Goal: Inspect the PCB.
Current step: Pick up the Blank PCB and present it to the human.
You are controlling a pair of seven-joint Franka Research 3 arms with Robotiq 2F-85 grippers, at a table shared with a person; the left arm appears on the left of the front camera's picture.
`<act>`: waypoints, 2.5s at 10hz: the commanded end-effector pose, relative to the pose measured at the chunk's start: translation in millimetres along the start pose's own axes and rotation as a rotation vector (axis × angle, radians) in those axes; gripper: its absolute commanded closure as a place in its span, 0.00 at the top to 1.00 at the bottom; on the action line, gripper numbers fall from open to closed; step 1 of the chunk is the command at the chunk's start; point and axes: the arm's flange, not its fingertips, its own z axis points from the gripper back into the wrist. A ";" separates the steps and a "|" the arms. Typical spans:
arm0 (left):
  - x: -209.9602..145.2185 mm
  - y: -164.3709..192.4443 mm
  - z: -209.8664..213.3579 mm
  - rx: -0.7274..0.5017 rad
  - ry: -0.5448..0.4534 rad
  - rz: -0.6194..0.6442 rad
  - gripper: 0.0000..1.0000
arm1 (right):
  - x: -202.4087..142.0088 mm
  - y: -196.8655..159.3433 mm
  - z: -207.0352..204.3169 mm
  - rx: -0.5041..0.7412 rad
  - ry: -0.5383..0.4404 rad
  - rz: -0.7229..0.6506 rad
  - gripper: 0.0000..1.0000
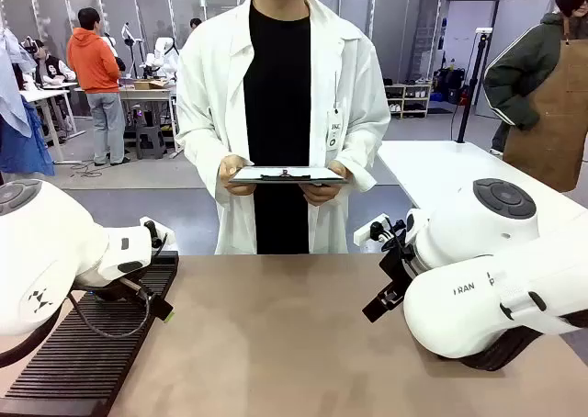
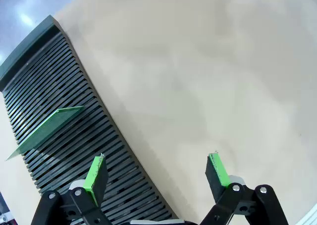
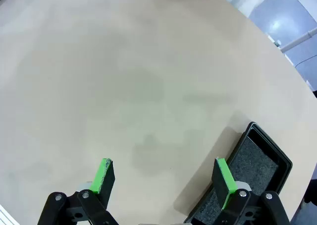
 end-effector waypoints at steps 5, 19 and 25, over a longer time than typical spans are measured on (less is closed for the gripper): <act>0.1 -0.2 0.0 0.000 0.000 0.000 1.00 | 0.0 0.0 0.0 0.000 0.000 0.000 1.00; -64.9 128.6 144.3 -0.851 -0.048 0.271 1.00 | -81.3 -103.3 136.1 0.818 -0.191 -0.446 1.00; -263.4 226.5 134.2 -1.063 -0.484 0.677 1.00 | -247.8 -148.7 135.7 1.038 -0.417 -0.693 1.00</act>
